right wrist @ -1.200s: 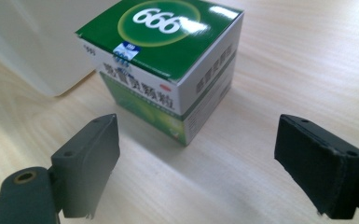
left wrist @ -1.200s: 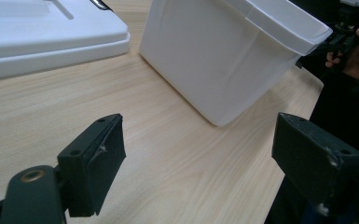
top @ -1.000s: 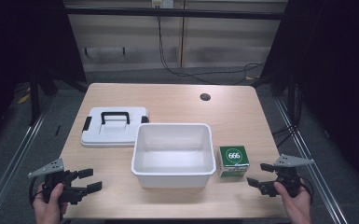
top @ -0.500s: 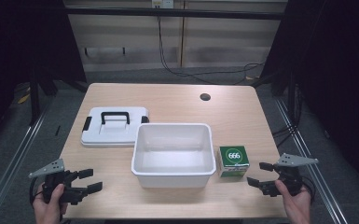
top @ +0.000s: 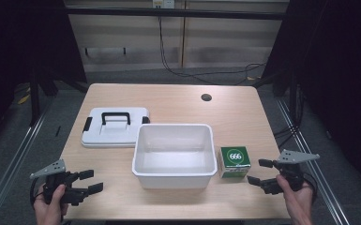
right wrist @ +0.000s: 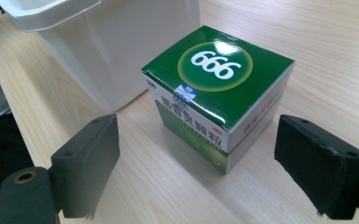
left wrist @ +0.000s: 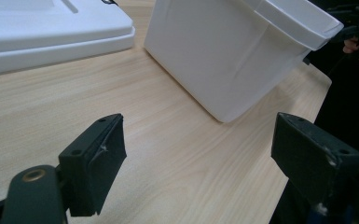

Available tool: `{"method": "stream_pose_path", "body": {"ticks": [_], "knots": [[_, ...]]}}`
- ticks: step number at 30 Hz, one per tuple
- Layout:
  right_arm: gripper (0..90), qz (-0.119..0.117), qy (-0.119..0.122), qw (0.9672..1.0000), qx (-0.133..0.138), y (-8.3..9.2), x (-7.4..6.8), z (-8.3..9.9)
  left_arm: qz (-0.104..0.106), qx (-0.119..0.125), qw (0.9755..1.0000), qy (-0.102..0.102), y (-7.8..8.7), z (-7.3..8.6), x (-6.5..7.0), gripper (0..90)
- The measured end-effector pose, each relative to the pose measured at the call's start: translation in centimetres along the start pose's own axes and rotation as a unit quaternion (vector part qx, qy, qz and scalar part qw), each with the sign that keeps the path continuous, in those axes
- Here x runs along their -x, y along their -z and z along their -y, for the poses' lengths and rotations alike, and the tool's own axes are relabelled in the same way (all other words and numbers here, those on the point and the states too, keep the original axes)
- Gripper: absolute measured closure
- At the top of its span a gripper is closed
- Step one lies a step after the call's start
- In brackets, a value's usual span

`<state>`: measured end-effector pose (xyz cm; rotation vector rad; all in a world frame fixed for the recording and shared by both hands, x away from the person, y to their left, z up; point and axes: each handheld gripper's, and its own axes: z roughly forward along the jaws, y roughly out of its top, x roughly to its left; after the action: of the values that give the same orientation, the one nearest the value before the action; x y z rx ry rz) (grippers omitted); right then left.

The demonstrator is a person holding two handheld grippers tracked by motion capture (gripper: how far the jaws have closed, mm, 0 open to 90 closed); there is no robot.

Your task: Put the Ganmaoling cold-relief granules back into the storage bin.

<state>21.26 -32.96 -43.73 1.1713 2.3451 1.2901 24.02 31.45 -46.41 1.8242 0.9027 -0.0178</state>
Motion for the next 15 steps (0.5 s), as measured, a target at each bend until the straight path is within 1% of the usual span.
{"method": "stream_pose_path", "body": {"ticks": [2, 5, 7, 8, 10, 12, 13, 15], "knots": [[13.5, 0.001, 0.006, 1.0, 0.0, -0.1, -0.1, -0.3, 0.0, 0.003, 1.0, 0.0, 0.1, 0.0, 0.0, 17.6], [13.5, -0.018, 0.003, 0.9998, 0.007, -0.3, -0.2, -0.8, 0.003, 0.009, 1.0, -0.001, 0.2, 0.0, 0.0, 17.6], [13.5, -0.019, 0.008, 0.9998, -0.001, -0.4, -0.5, -1.4, 0.007, 0.009, 0.9999, 0.001, 0.1, 0.0, 0.0, 17.3], [13.5, -0.026, 0.013, 0.9996, -0.004, -0.4, -0.5, -1.7, 0.007, 0.006, 1.0, -0.002, 0.1, 0.0, 0.0, 17.3], [13.5, -0.039, 0.011, 0.9991, -0.009, -0.5, -0.6, -2.3, 0.01, 0.007, 0.9999, -0.003, 0.1, 0.0, 0.0, 17.3], [13.5, -0.046, 0.018, 0.9987, -0.012, -0.6, -0.7, -2.8, 0.009, 0.008, 0.9999, -0.001, 0.2, 0.0, 0.0, 17.3], [13.5, -0.041, 0.023, 0.9987, -0.019, -0.6, -0.8, -3.2, 0.01, 0.008, 0.9999, -0.001, 0.1, 0.0, 0.0, 17.3], [13.4, -0.024, 0.041, 0.9985, -0.028, -0.6, -1.0, -3.7, 0.01, 0.008, 0.9999, -0.002, 0.1, -0.1, 0.0, 17.3]]}}
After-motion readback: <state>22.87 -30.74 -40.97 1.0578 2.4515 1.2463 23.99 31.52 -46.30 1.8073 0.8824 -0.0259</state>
